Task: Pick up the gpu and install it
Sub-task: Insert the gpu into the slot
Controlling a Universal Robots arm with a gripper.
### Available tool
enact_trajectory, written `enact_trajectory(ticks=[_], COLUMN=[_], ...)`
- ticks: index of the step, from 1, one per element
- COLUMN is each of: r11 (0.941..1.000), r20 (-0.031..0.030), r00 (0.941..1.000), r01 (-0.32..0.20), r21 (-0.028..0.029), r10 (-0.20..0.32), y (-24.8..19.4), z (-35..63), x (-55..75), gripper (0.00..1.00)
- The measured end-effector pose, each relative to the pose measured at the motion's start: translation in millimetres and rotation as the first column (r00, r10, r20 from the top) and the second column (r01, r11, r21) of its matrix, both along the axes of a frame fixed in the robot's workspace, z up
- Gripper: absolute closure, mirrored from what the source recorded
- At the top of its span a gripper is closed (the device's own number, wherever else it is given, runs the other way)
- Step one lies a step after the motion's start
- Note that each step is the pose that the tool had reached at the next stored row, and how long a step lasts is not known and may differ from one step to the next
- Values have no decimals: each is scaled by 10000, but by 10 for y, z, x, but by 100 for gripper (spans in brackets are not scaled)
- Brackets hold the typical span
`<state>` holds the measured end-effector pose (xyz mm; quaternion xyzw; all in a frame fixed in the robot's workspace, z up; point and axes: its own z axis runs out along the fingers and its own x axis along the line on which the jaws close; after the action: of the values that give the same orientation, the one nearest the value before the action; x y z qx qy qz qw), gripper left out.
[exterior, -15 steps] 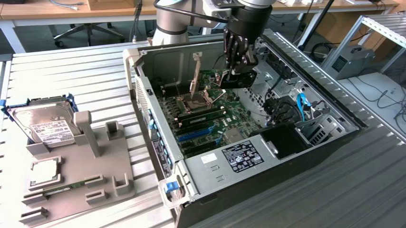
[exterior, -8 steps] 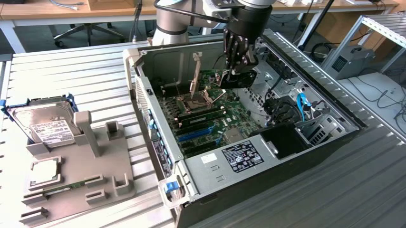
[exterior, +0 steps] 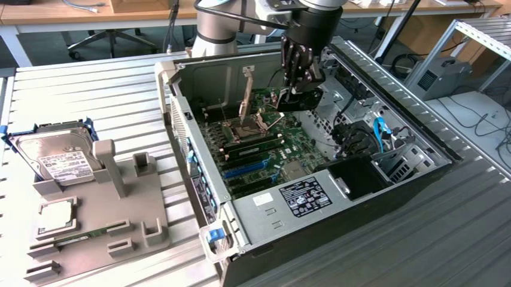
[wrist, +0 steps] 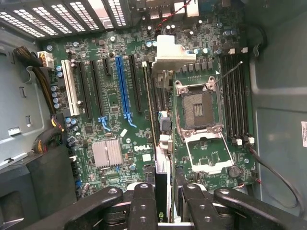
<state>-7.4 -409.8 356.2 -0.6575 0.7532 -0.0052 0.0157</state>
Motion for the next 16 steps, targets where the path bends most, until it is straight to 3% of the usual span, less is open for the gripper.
enact_trajectory(ticks=[16], r11=[9997], r20=[0], r00=[9997], r01=[-235], r21=[0], r10=[235], y=[0], z=[0], x=[0], gripper=[74])
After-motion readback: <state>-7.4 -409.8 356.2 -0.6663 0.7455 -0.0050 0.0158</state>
